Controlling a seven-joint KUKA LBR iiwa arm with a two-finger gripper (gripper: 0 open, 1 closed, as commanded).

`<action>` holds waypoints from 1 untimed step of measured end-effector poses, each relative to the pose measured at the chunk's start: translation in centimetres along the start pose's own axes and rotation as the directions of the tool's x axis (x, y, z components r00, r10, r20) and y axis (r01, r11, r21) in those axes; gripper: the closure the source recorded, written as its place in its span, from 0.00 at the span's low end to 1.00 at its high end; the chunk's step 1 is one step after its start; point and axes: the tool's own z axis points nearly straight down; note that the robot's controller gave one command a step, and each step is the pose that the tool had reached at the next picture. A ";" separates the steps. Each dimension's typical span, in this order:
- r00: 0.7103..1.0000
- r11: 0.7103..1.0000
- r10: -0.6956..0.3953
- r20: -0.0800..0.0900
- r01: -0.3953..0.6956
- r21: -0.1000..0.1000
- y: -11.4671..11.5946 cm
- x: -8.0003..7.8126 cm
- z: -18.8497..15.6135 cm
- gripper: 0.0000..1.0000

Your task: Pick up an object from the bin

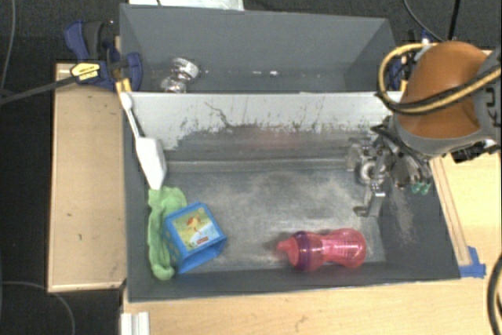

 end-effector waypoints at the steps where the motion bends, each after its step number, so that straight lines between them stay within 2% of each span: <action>1: 1.000 1.000 -0.003 0.008 0.003 0.001 0.0 -0.2 -0.5 0.00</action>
Offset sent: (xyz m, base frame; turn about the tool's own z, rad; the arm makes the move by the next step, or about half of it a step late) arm -0.0561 0.0636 0.0036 -0.4238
